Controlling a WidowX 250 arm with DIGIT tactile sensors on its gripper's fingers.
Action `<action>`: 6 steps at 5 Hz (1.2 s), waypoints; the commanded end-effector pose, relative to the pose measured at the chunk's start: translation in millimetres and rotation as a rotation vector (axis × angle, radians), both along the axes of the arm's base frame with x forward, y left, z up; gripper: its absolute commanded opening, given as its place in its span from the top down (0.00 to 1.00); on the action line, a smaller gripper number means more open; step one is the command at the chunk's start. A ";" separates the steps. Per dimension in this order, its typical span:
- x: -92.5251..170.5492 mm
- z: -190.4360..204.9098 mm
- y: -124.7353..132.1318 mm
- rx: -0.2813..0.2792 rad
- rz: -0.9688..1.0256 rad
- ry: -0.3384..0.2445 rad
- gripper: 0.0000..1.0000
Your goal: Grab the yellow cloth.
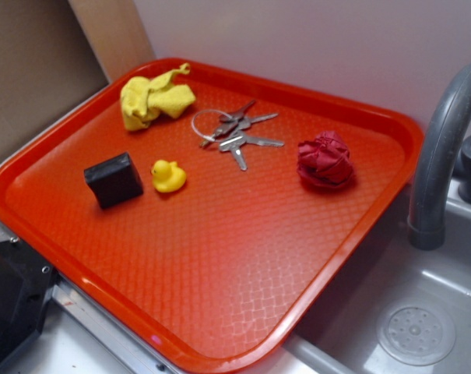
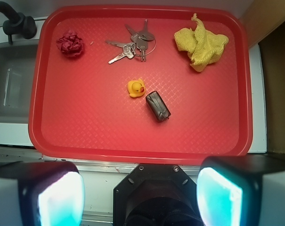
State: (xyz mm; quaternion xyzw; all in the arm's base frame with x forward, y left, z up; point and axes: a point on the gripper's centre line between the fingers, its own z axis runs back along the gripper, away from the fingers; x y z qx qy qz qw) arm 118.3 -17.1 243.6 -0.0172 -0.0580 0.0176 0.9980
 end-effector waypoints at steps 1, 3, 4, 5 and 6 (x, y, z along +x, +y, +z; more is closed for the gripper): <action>0.0 0.0 0.0 0.000 0.000 0.000 0.00; 95.0 -81.0 108.4 0.052 0.428 -0.040 0.00; 131.2 -112.3 155.7 0.009 0.453 -0.141 0.00; 147.2 -145.1 158.7 0.009 0.360 -0.171 0.00; 147.2 -145.1 158.7 0.009 0.360 -0.171 0.00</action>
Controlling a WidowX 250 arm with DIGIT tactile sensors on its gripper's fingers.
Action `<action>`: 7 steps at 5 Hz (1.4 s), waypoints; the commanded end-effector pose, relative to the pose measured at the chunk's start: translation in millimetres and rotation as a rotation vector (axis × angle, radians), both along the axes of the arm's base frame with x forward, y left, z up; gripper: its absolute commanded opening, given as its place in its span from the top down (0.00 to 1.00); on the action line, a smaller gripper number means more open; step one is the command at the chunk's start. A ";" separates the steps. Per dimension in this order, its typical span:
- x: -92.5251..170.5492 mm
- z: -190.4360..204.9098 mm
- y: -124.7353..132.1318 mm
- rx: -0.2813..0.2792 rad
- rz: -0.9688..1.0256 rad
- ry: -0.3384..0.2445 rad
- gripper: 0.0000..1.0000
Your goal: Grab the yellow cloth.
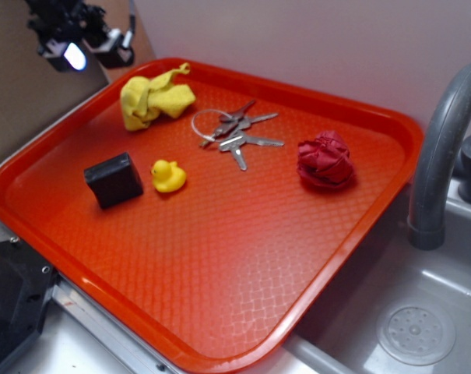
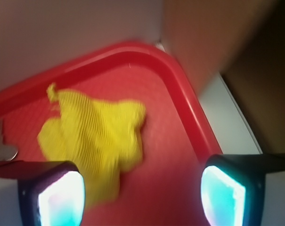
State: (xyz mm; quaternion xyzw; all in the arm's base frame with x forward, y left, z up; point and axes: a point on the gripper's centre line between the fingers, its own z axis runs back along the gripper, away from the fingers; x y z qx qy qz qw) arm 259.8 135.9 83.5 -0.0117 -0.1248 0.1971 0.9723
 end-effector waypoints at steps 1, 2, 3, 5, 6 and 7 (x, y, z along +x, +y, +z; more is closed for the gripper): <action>5.7 15.1 5.7 0.024 -0.003 -0.036 0.00; 5.7 15.1 5.7 0.024 -0.003 -0.036 0.00; 5.7 15.1 5.7 0.024 -0.003 -0.036 0.00; 20.1 -40.7 -58.3 0.030 -0.101 -0.007 0.00; 22.8 -45.0 -59.8 0.073 -0.103 0.004 1.00; 25.2 -38.4 -45.0 0.098 -0.094 0.004 1.00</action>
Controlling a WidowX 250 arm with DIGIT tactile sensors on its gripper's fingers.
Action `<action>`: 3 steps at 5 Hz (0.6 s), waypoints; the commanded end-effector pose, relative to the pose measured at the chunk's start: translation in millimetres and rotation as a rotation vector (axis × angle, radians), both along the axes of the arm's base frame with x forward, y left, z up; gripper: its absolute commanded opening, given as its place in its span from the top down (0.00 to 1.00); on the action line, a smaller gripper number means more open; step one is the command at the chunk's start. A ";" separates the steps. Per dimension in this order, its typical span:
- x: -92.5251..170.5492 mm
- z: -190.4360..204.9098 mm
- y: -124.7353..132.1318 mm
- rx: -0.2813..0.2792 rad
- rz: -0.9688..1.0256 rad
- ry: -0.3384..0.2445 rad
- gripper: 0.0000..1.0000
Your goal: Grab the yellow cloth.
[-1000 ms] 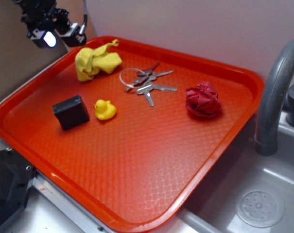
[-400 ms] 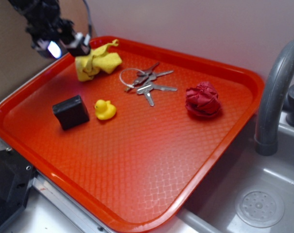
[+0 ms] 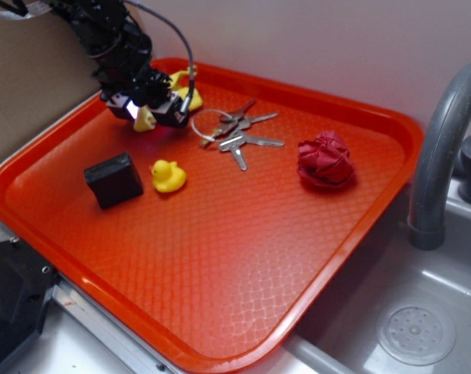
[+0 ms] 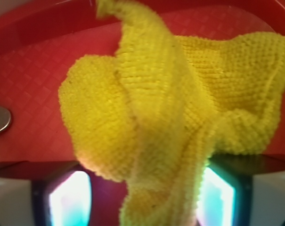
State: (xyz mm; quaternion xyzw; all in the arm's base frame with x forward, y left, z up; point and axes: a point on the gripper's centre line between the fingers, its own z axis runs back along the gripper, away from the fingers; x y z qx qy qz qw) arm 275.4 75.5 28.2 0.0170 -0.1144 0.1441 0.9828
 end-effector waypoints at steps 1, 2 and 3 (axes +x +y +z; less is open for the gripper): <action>12.8 28.5 42.2 0.041 0.079 -0.044 1.00; 14.1 39.5 63.7 0.034 0.146 -0.076 1.00; 9.3 63.3 62.9 0.100 0.169 -0.082 1.00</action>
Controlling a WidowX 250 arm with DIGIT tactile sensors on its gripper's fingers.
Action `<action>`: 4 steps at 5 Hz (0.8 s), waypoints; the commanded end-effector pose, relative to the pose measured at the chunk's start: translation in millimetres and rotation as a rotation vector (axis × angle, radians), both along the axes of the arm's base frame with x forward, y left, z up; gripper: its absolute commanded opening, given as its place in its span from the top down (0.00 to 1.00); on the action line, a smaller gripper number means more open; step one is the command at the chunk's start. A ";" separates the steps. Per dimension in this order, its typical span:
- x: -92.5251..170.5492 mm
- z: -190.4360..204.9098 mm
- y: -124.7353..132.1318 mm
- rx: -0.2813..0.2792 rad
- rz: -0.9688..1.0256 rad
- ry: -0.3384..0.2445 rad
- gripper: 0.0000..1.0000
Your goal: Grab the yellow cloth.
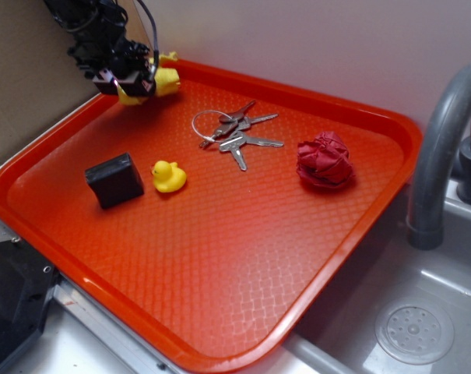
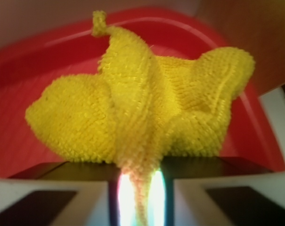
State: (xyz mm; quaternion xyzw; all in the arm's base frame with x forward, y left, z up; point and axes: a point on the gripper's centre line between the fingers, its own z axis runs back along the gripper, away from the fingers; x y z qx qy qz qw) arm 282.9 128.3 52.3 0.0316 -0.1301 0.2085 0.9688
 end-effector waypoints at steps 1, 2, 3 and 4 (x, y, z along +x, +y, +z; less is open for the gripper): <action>-10.1 65.0 -13.3 0.144 0.035 -0.094 1.00; -25.3 86.3 -40.5 0.096 0.001 -0.110 1.00; -41.5 138.1 -79.4 0.023 -0.130 -0.082 1.00; -43.6 186.4 -113.0 0.080 -0.139 -0.003 1.00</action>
